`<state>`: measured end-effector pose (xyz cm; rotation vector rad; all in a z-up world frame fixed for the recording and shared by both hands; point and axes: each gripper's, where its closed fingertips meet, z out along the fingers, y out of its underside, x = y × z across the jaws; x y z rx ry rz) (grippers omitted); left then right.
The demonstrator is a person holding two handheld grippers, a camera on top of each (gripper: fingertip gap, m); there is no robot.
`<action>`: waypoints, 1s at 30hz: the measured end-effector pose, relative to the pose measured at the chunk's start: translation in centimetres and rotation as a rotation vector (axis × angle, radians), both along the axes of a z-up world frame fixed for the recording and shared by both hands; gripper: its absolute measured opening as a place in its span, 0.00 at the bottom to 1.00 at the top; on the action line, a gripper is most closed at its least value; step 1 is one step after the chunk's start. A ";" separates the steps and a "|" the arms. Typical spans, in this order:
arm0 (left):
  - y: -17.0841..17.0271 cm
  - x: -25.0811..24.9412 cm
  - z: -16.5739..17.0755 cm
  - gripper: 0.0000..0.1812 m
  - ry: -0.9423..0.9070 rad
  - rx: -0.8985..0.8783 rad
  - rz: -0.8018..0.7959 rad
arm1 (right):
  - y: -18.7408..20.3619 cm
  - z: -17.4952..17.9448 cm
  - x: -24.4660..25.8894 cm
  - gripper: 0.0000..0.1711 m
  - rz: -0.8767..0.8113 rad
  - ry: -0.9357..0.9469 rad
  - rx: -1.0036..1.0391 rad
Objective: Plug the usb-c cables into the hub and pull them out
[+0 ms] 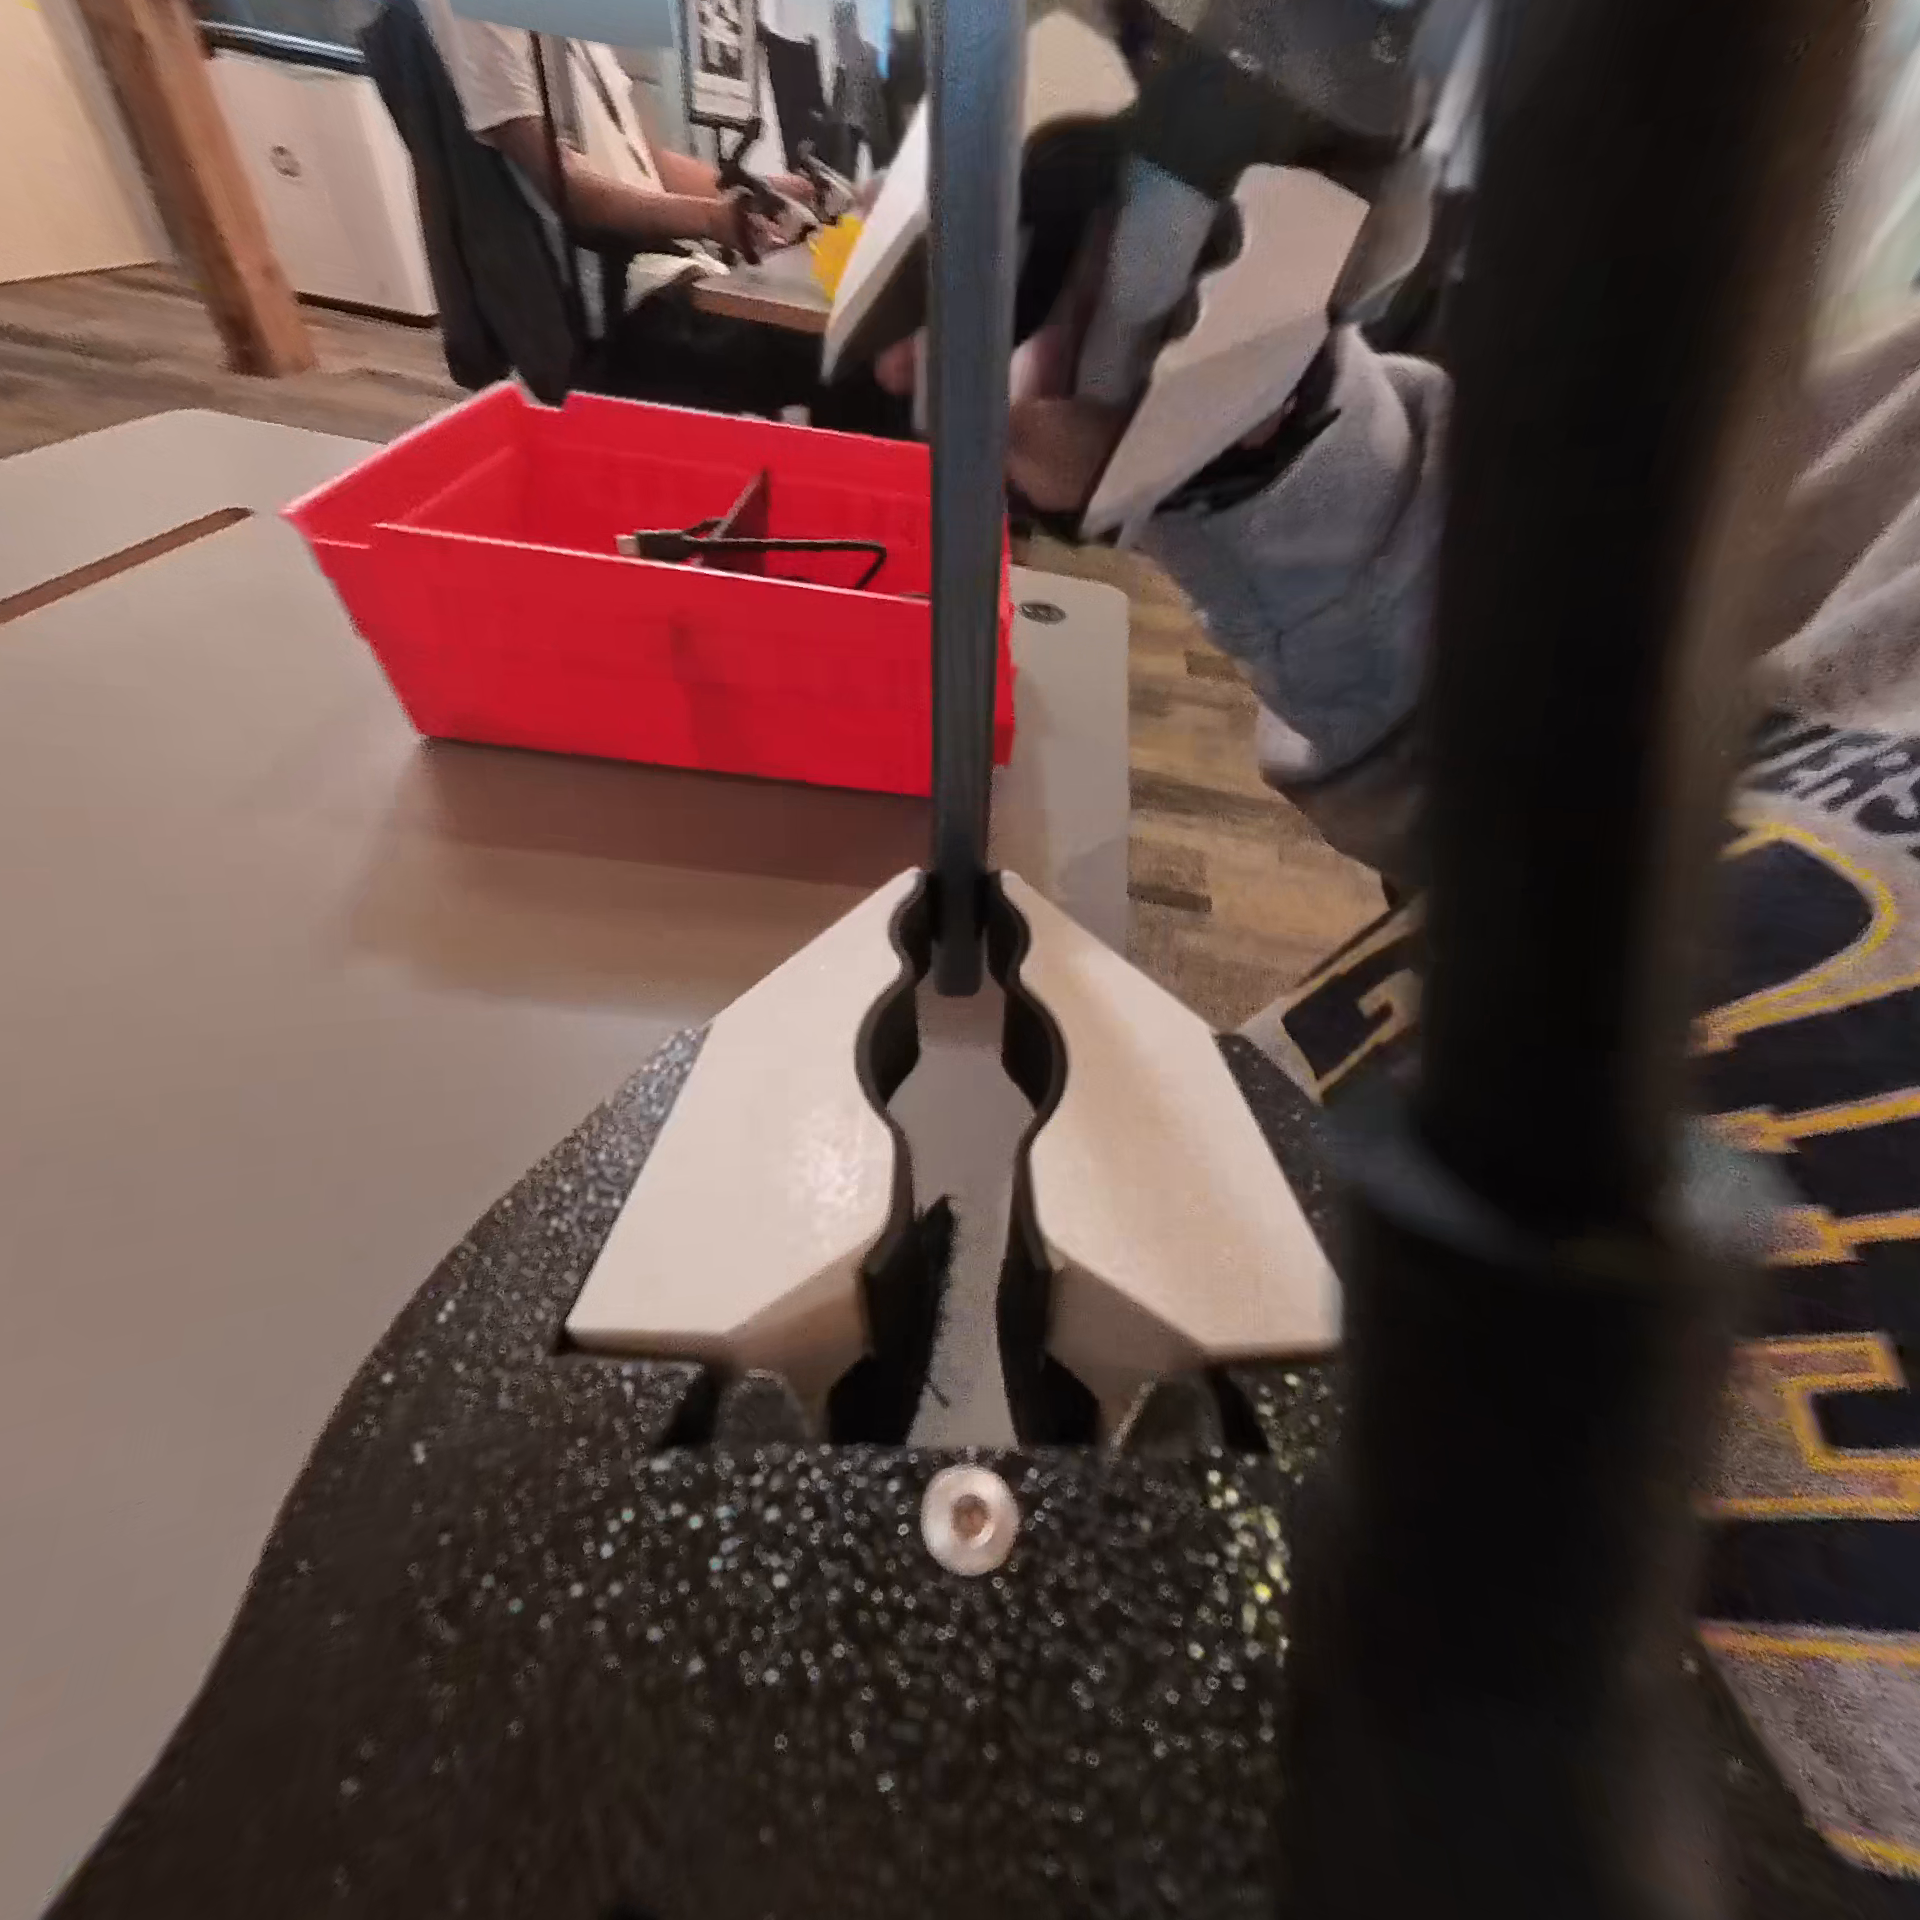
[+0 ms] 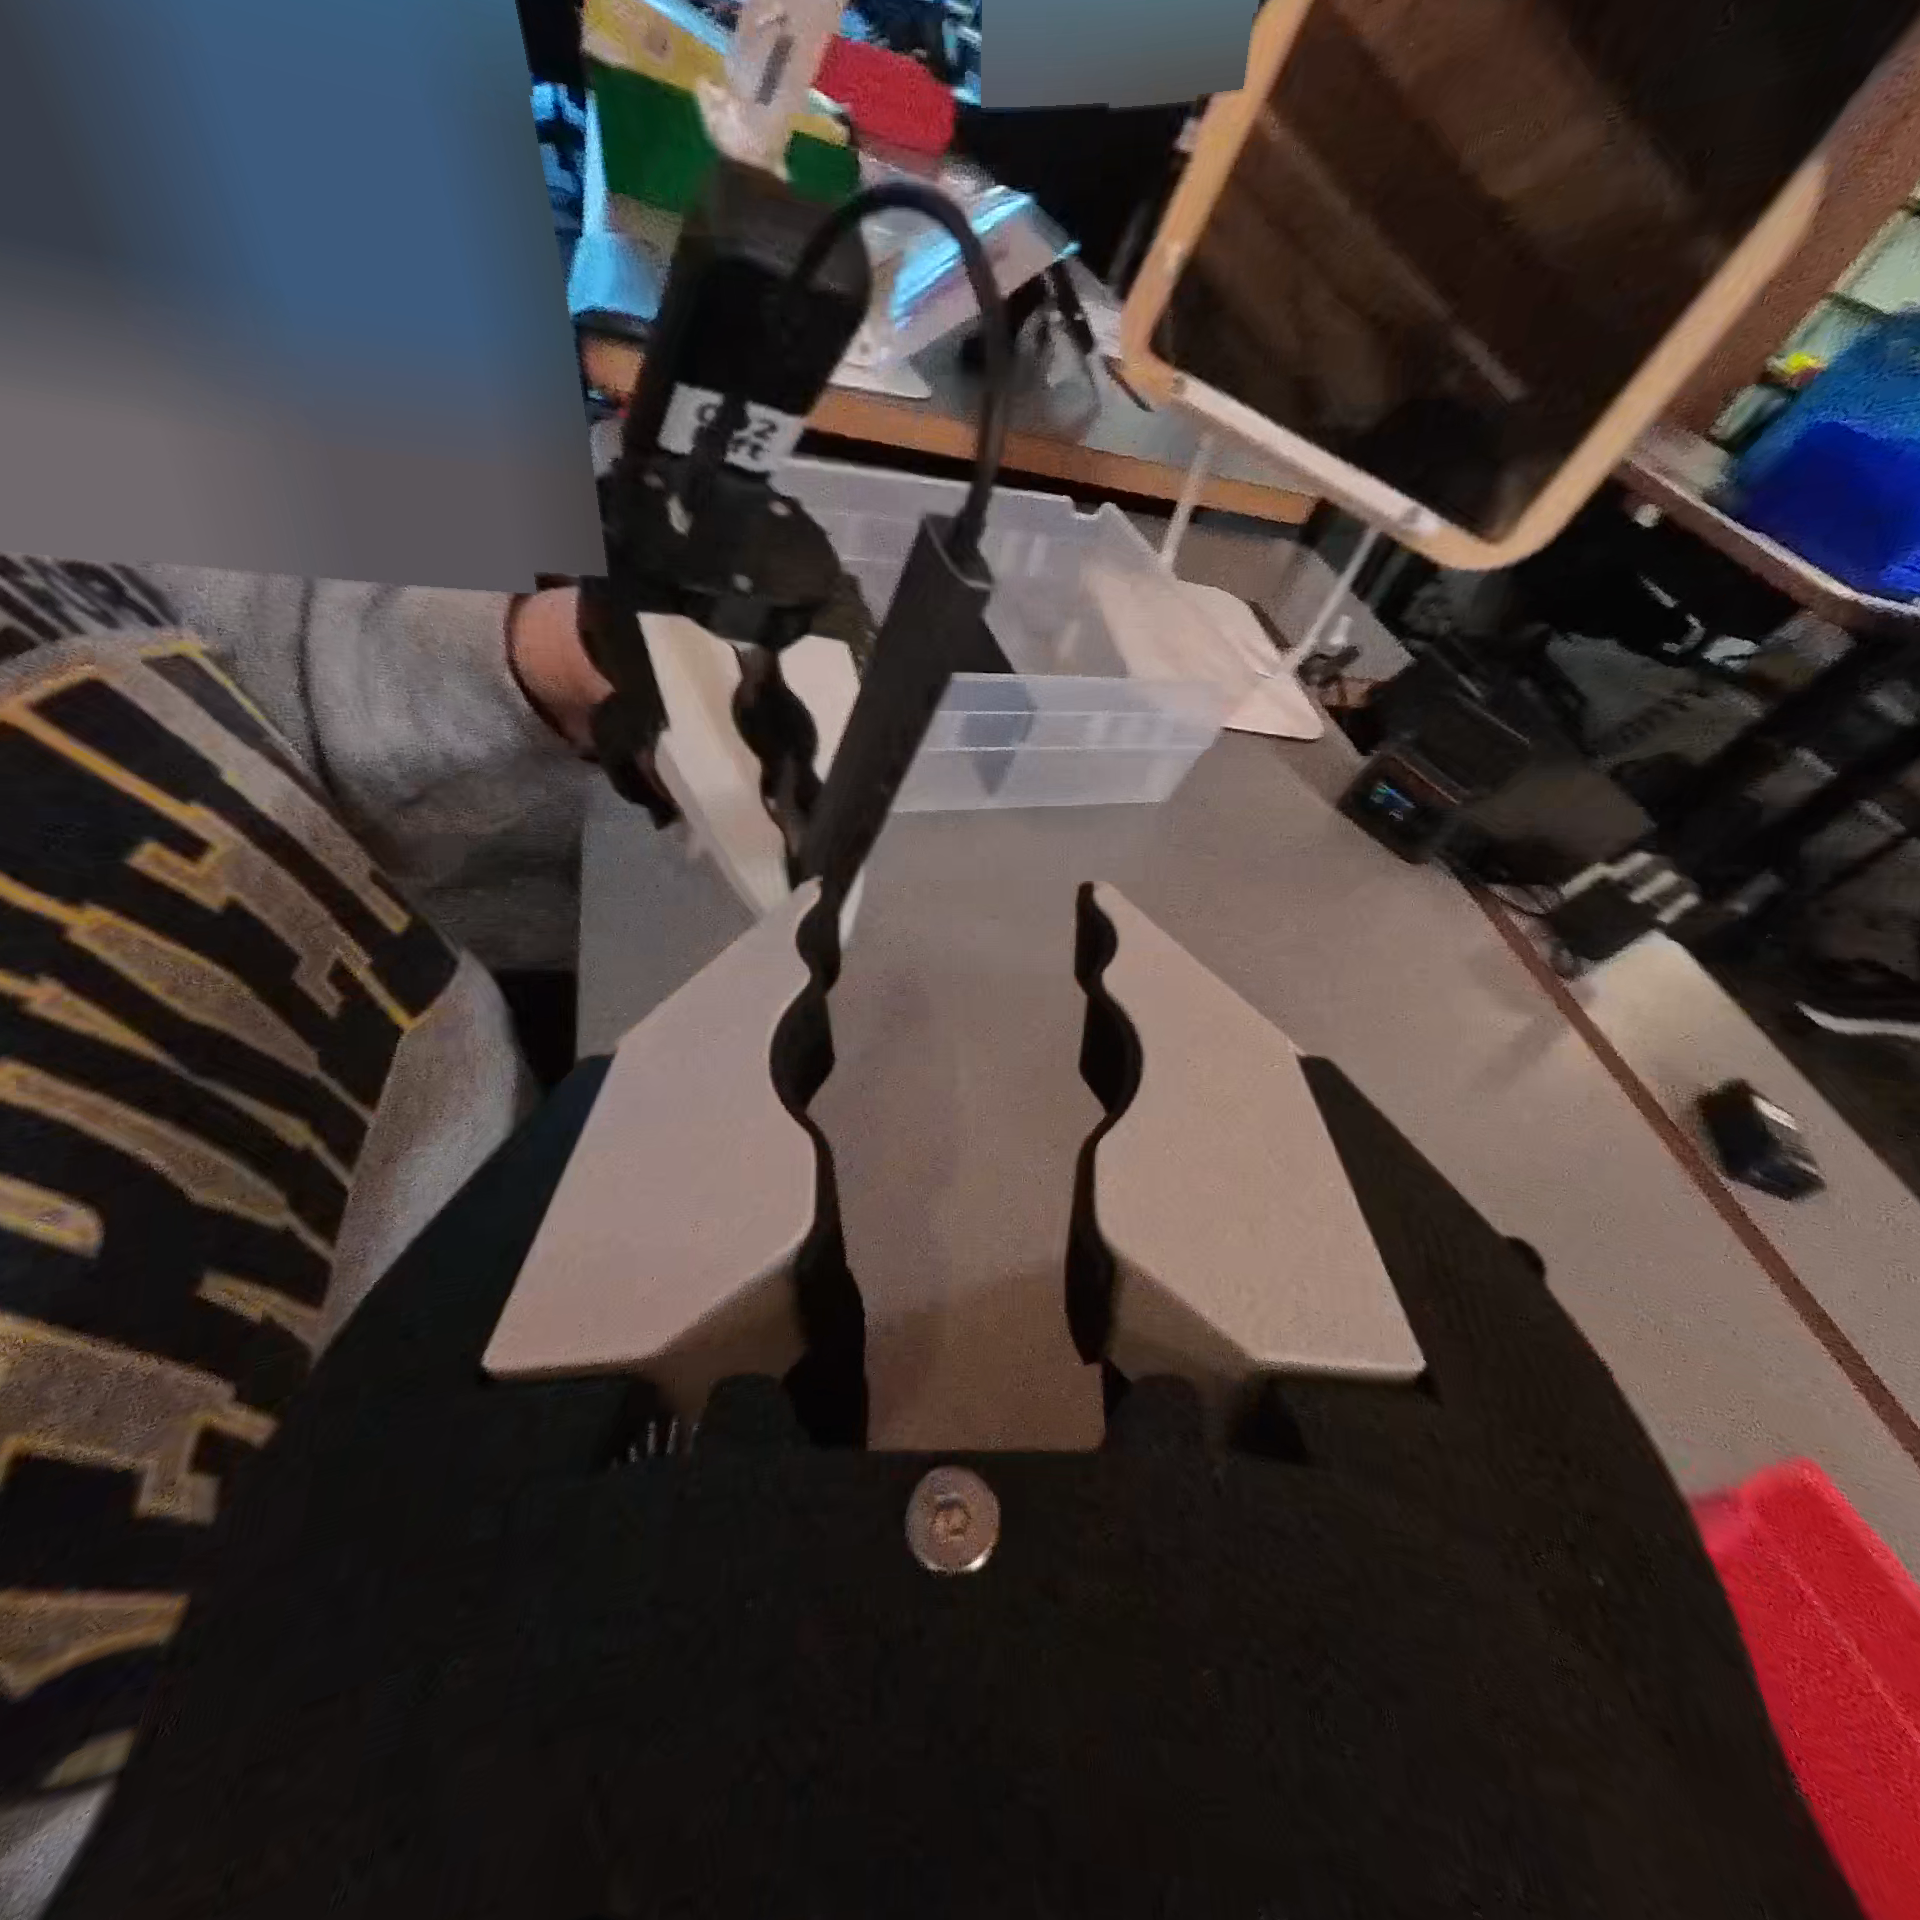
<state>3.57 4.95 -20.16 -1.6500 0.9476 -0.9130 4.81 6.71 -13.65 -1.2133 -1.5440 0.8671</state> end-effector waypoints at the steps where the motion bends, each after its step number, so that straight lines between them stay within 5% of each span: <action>1: -0.2 0.6 -0.2 0.04 0.024 0.005 -0.021 | -0.9 -0.3 -1.0 0.23 0.029 0.015 -0.023; 4: -0.4 1.3 -1.0 0.04 0.104 0.036 -0.029 | -2.4 -0.7 -2.2 0.09 0.095 0.048 -0.113; 7: -0.4 1.3 0.0 0.10 0.038 0.040 -0.010 | -2.5 0.1 -1.0 0.05 0.134 0.053 -0.122; 8: -0.6 1.2 0.4 0.18 0.007 0.028 -0.025 | -1.7 0.7 -0.2 0.05 0.101 0.058 -0.067; 12: -0.3 -0.5 0.1 0.24 -0.016 -0.001 0.000 | 3.7 4.1 5.1 0.05 -0.108 0.027 0.194; 16: 0.3 -2.4 0.3 0.23 -0.078 -0.031 0.057 | 10.8 5.1 12.8 0.05 -0.379 -0.257 0.457; 20: 0.7 -3.8 0.5 0.20 -0.115 -0.047 0.096 | 17.9 3.4 20.4 0.05 -0.637 -0.711 0.631; 23: 0.9 -4.1 0.3 0.20 -0.123 -0.058 0.111 | 21.1 0.3 21.6 0.05 -0.649 -0.898 0.646; 30: 0.9 -4.0 -0.7 0.23 -0.070 -0.079 0.133 | 25.3 -7.5 20.0 0.06 -0.665 -0.913 0.449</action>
